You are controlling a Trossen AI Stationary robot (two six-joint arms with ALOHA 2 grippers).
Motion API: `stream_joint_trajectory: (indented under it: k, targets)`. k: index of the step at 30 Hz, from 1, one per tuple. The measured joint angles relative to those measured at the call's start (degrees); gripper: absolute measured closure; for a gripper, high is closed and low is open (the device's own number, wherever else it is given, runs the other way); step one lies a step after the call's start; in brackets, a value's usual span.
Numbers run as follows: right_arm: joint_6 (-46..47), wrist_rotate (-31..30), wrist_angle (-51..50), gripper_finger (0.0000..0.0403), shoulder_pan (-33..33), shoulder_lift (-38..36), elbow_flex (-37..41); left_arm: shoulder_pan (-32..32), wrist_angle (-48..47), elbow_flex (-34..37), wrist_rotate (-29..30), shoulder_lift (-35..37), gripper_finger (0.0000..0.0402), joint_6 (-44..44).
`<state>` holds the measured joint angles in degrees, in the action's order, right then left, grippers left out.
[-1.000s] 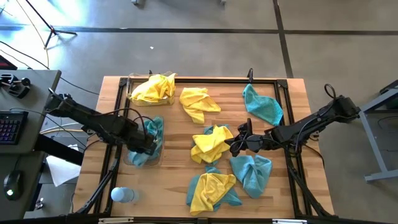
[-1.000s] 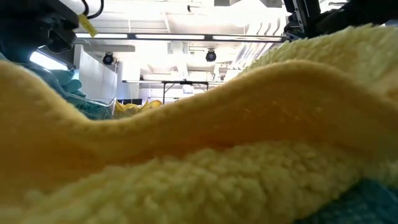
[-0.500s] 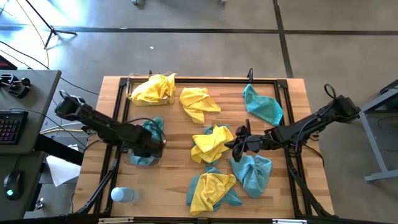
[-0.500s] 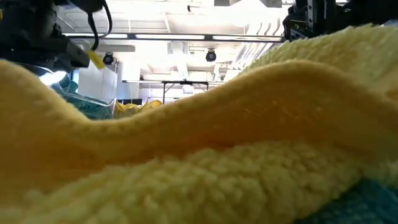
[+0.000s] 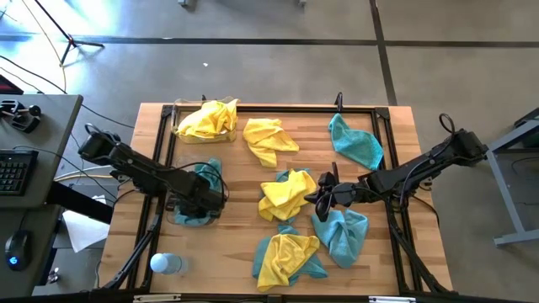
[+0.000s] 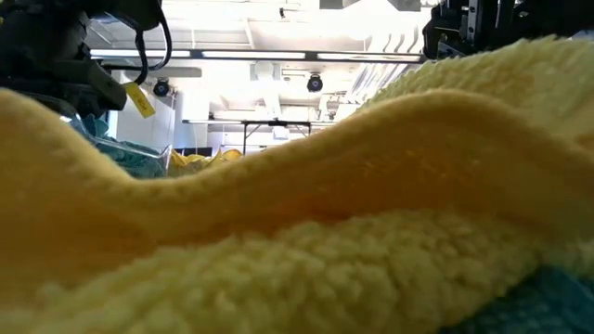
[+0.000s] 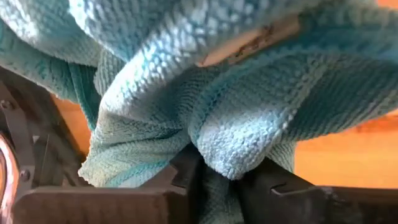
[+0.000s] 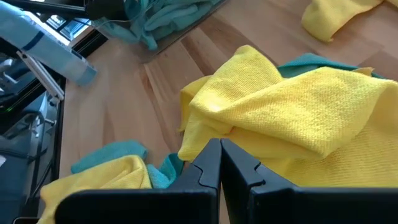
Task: Sort microfiber towel by color & place in baskets
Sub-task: Put the blue microfiber cloth into the bottom transparent bin
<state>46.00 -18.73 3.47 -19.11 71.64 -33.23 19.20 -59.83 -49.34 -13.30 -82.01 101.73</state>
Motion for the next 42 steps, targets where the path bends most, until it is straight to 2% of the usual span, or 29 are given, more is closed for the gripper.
stream_joint_trajectory:
  k: [9,17,22,28,32,35,42]
  targets:
    - [2.17,0.16,0.35,0.0402,0.00,0.00,-0.02,0.00,-0.22,0.00,-0.24,3.38,0.0255,-2.37]
    - [4.48,-0.42,0.32,0.0402,0.00,0.00,-0.02,0.00,-3.60,0.00,0.73,9.79,0.0245,-3.05]
    - [5.19,-2.25,0.24,0.0402,0.00,0.00,-0.02,0.01,-3.60,0.00,4.71,15.04,0.0245,-5.17]
    - [6.54,-3.40,0.22,0.0402,0.00,0.00,-0.02,0.02,-2.62,0.00,14.87,20.26,0.0245,-10.51]
    - [3.20,-3.40,0.23,0.0402,0.00,0.00,-0.02,0.02,0.68,0.00,23.27,22.46,0.0245,-18.38]
    - [6.14,-3.29,0.22,0.0402,0.09,-0.04,-0.02,-0.28,4.89,0.00,28.90,23.57,0.0245,-27.14]
    - [8.17,-3.03,-0.06,0.0402,1.58,-0.70,-0.02,-1.91,17.33,0.00,36.54,24.19,0.0245,-58.19]
